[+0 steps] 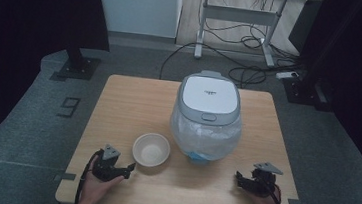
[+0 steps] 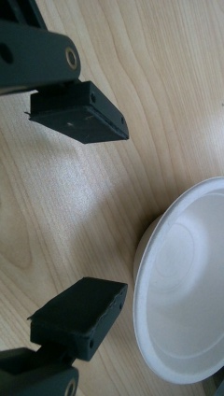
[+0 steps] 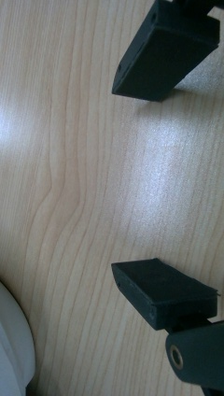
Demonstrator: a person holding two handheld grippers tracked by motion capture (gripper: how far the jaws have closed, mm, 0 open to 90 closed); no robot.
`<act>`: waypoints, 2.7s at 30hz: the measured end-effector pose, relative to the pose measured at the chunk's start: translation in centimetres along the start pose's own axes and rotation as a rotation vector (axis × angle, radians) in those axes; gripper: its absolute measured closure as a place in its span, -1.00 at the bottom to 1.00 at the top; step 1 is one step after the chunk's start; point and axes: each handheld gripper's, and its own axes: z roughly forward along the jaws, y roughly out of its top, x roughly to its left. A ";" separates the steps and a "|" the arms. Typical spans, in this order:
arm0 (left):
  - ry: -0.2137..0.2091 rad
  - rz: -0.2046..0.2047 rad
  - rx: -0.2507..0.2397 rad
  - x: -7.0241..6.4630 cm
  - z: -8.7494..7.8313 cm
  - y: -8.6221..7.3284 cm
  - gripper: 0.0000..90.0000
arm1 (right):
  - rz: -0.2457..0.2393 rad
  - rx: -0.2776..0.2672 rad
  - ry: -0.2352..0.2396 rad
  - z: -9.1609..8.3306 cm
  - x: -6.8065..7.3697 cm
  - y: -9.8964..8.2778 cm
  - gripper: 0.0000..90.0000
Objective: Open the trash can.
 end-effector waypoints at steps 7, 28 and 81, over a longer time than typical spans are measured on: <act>0.001 -0.003 0.000 0.1 0.0 0.1 -0.50 | 0.002 0.000 -0.001 0.0 0.0 0.0 -0.73; 0.000 -0.005 -0.018 0.2 -0.3 0.2 -0.50 | -0.017 0.000 0.017 -0.3 0.5 0.0 -0.64; -0.027 -0.001 -0.008 0.0 0.1 0.4 -0.42 | -0.221 -0.187 0.422 -1.0 8.3 3.5 0.98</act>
